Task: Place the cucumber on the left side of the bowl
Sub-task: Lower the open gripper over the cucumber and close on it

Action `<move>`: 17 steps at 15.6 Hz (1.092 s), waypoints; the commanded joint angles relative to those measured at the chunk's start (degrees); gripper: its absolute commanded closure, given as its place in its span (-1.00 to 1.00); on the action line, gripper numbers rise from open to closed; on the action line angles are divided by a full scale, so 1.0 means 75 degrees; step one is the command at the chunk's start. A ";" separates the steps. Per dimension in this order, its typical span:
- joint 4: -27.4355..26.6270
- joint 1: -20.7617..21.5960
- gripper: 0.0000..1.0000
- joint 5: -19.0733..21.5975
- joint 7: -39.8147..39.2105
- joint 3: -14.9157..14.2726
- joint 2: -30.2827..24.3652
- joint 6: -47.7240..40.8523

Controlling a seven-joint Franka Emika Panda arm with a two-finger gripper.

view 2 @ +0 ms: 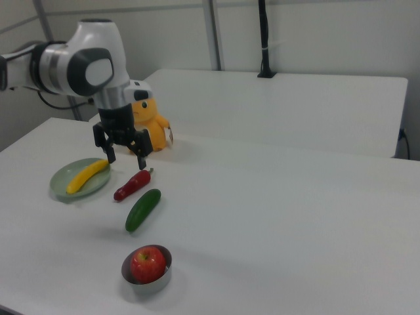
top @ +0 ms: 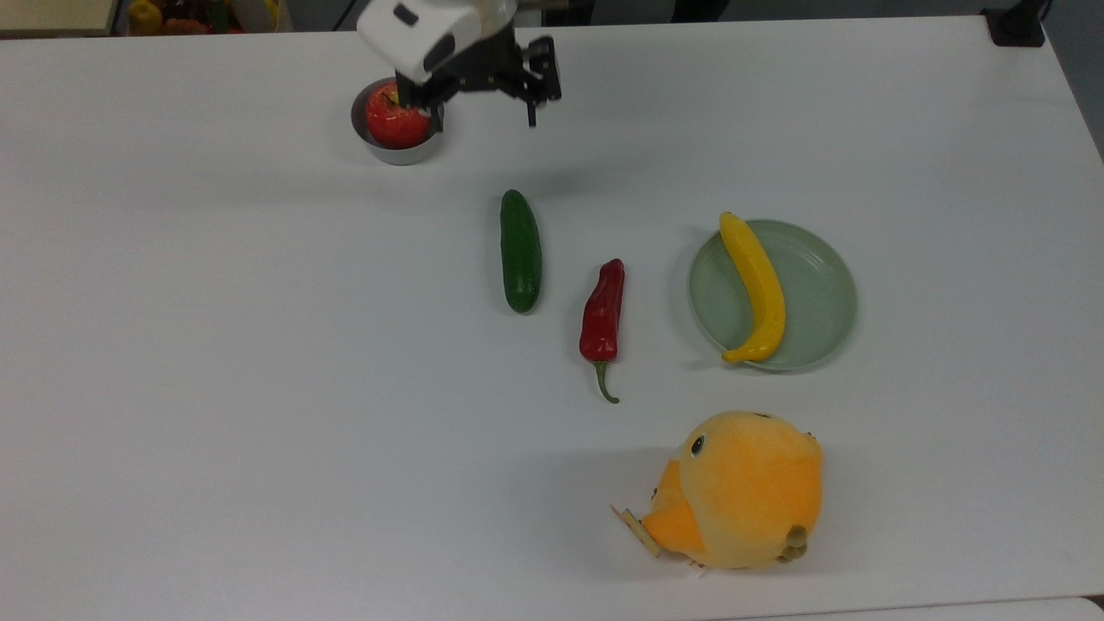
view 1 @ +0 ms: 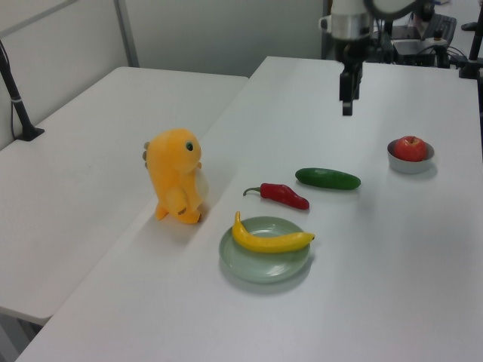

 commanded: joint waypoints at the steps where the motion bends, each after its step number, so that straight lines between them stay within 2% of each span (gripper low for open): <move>1: -0.0395 0.0017 -1.00 0.0059 -0.0216 0.0112 0.0414 0.0909; 5: -0.0678 0.0169 -1.00 0.0035 -0.0216 0.0124 0.0953 0.2000; 13: -0.0830 0.0228 -1.00 0.0000 -0.0204 0.0217 0.1716 0.2785; 17: -0.0912 0.0217 -1.00 -0.0316 -0.0181 0.0358 0.1857 0.2951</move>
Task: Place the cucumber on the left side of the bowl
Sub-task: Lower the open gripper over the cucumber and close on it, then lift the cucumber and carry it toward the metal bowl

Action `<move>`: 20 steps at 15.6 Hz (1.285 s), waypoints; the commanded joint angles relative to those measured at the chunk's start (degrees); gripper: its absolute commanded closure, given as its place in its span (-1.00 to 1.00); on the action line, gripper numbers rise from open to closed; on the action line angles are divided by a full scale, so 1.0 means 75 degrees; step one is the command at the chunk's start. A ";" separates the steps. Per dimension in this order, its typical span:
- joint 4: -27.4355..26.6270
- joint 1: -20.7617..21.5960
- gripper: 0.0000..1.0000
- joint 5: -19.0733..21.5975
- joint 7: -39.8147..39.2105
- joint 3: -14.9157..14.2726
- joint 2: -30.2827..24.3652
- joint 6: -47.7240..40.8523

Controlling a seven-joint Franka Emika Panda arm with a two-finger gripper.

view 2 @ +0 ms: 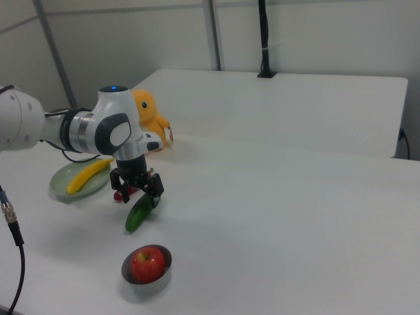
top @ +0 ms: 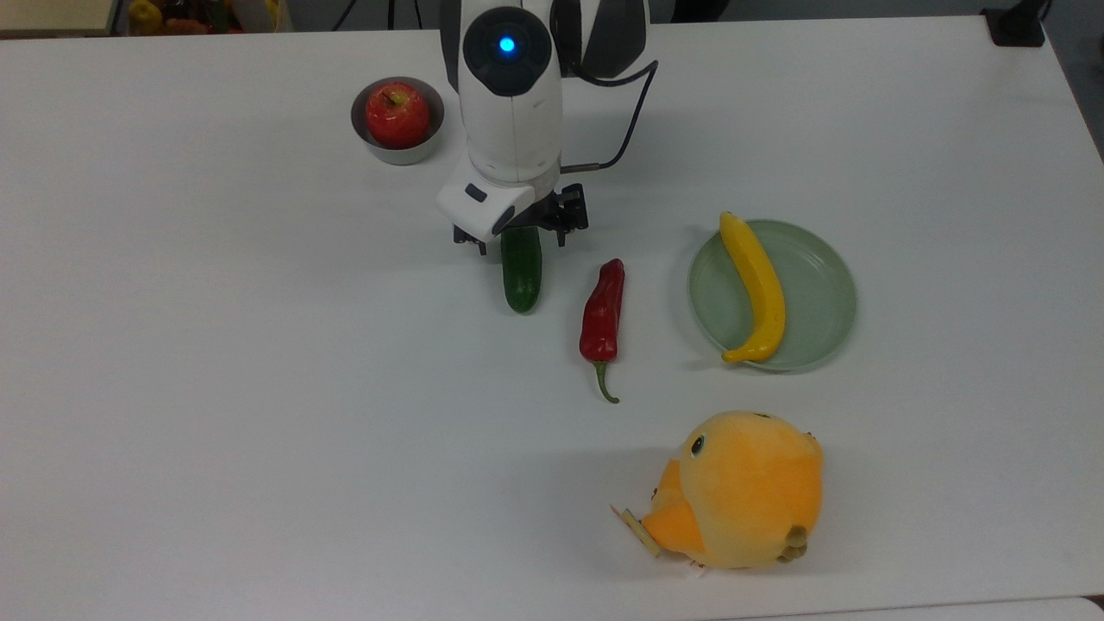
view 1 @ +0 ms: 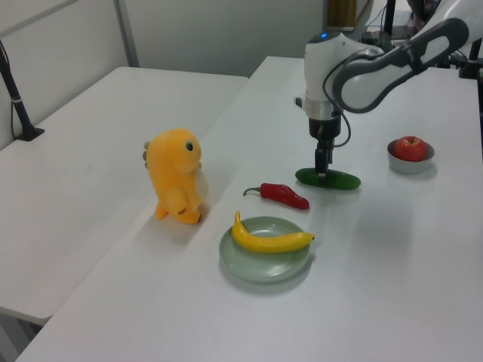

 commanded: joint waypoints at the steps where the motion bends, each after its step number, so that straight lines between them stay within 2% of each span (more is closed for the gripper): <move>1: -0.0221 0.0013 -1.00 -0.0169 -0.0111 0.0078 -0.0018 0.0281; 5: -0.0233 0.0013 -0.98 -0.0169 -0.0052 0.0078 0.0005 0.0281; 6: -0.0233 0.0013 -0.85 -0.0169 -0.0041 0.0089 0.0040 0.0281; 7: -0.0233 0.0013 -0.71 -0.0169 -0.0040 0.0089 0.0052 0.0281; 11: -0.0233 0.0001 0.21 -0.0169 -0.0040 0.0089 0.0052 0.0281; 13: -0.0233 0.0013 0.57 -0.0169 -0.0040 0.0089 0.0040 0.0269; 18: -0.0221 -0.0022 0.62 -0.0158 -0.0029 0.0089 -0.0076 0.0117; 20: -0.0221 -0.0022 0.61 -0.0158 -0.0029 0.0089 -0.0275 -0.0361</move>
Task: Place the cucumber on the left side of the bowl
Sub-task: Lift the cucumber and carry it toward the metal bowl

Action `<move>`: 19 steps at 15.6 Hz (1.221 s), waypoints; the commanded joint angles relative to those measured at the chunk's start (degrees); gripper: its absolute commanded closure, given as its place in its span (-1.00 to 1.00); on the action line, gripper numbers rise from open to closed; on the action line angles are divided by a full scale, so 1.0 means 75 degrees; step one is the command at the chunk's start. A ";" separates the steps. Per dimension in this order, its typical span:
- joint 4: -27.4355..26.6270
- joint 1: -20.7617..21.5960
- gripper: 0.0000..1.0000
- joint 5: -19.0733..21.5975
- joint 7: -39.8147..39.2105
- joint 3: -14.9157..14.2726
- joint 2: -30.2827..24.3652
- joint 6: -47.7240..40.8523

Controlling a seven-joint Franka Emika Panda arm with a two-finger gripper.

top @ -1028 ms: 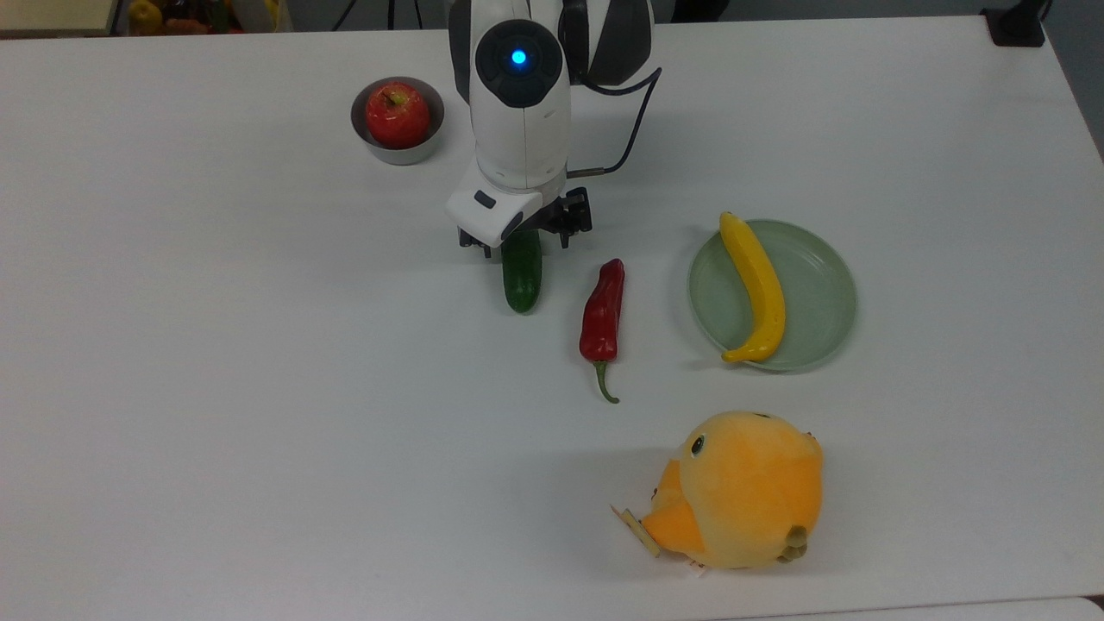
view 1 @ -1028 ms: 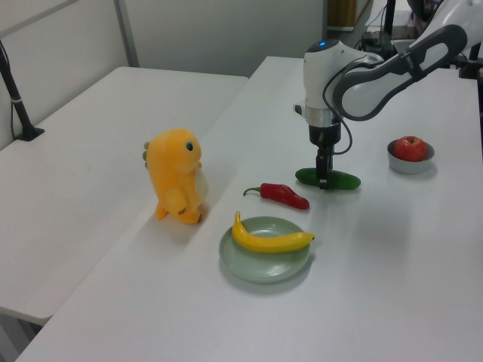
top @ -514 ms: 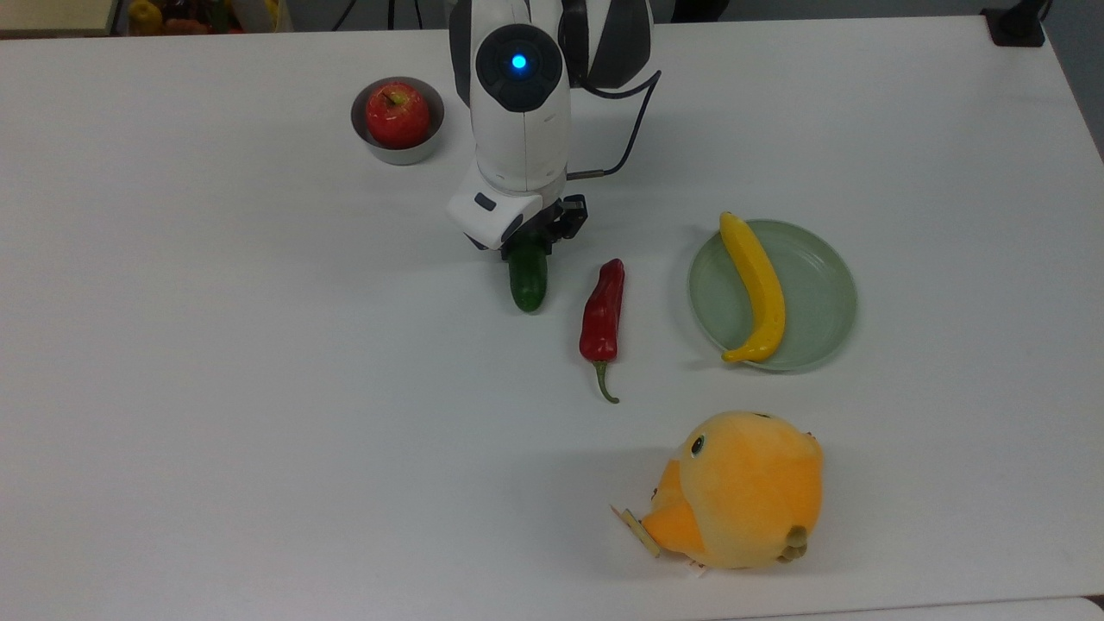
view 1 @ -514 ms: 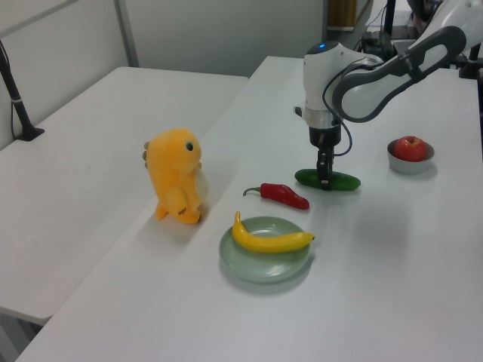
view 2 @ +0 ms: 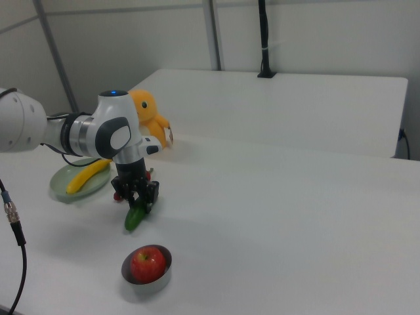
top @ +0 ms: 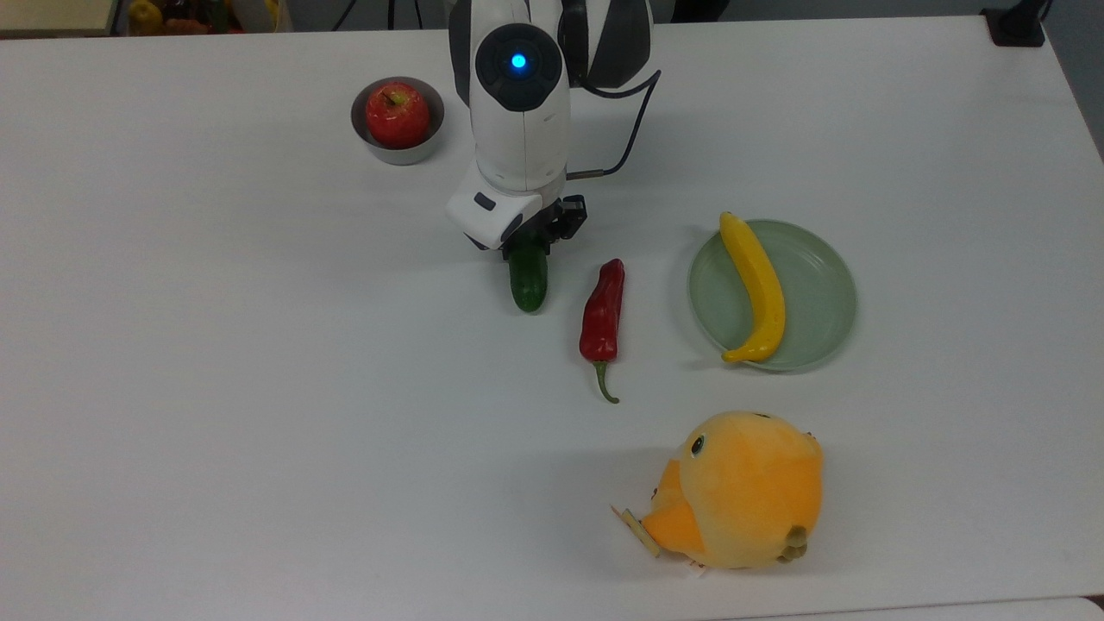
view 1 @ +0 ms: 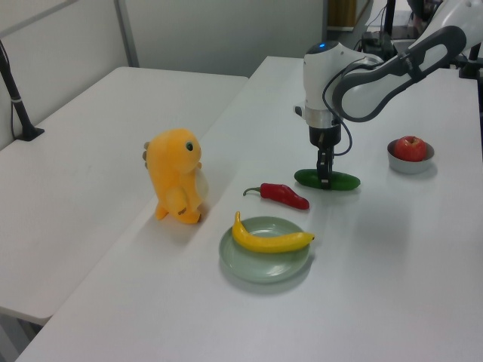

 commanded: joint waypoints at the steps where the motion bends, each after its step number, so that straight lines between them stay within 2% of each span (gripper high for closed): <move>1: -0.0153 -0.0033 0.60 -0.0085 -0.0029 0.0027 -0.0506 -0.0738; 5: -0.0258 -0.0033 0.60 -0.0073 -0.0017 0.0027 -0.1022 -0.2039; 9: -0.0936 -0.0056 0.56 -0.0073 -0.0029 0.0027 -0.1888 -0.2849; 13: -0.1920 -0.0056 0.55 -0.0073 -0.0029 0.0027 -0.2581 -0.2886; 16: -0.2378 -0.0056 0.55 -0.0073 -0.0017 0.0027 -0.2640 -0.2734; 19: -0.2835 -0.0080 0.53 -0.0073 -0.0029 0.0027 -0.2640 -0.2103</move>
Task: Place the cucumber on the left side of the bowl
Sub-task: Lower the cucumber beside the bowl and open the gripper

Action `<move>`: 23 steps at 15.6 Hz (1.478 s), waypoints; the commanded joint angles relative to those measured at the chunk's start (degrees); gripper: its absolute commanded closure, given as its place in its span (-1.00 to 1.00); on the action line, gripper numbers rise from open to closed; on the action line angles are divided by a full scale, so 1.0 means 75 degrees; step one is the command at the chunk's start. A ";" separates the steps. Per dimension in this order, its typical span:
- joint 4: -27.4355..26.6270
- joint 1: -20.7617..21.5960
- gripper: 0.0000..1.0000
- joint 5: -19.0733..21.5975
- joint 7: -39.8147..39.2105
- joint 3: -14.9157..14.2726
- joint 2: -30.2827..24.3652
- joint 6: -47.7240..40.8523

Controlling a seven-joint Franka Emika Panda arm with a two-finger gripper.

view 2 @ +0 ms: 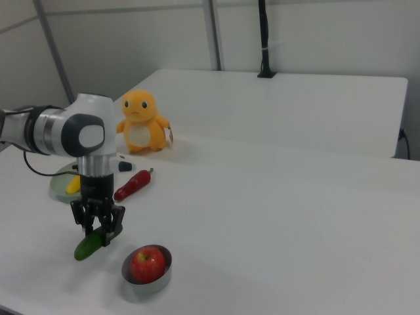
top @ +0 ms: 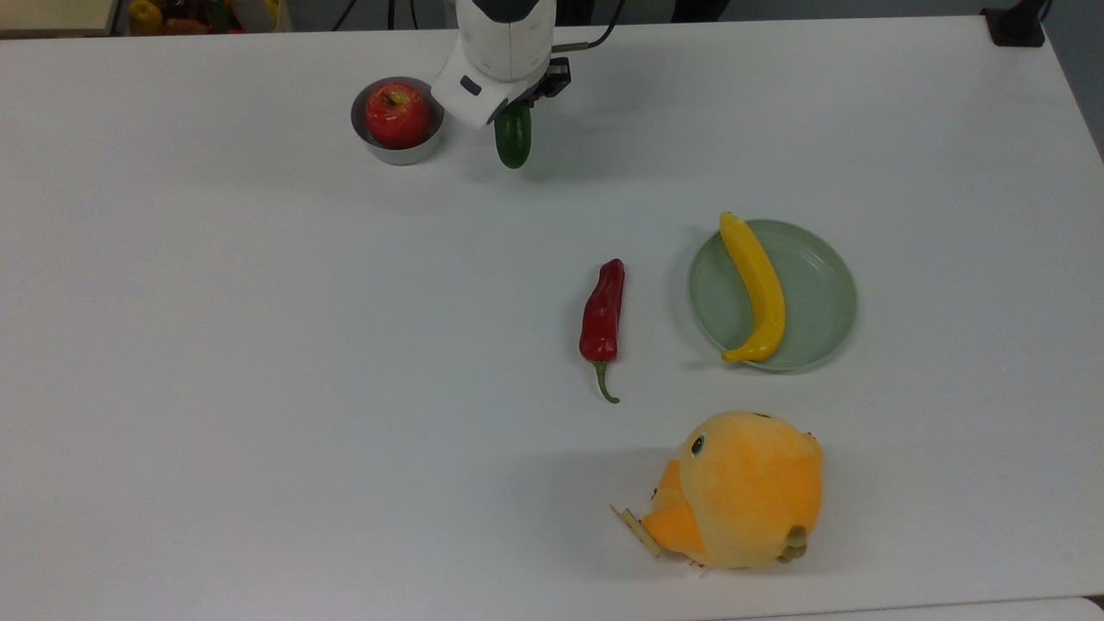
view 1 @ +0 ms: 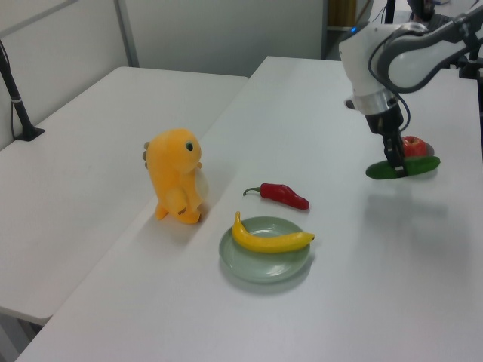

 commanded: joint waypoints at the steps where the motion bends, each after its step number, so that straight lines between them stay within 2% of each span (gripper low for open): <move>1: -0.0786 -0.0081 0.53 -0.0085 -0.0029 0.0016 -0.0270 0.0900; 7: -0.0810 -0.0269 0.52 -0.0296 -0.0029 0.0016 -0.0223 0.1113; 8: -0.0810 -0.0280 0.47 -0.0296 -0.0029 0.0016 -0.0211 0.1101; 9: -0.0810 -0.0327 0.39 -0.0296 -0.0029 0.0016 -0.0188 0.1113; 13: -0.0787 -0.0327 -0.30 -0.0296 -0.0029 0.0016 -0.0176 0.1090; 15: -0.0787 -0.0339 -0.51 -0.0296 -0.0029 0.0016 -0.0176 0.1078; 23: -0.0635 -0.0304 -0.80 -0.0284 0.0006 0.0027 -0.0269 0.0973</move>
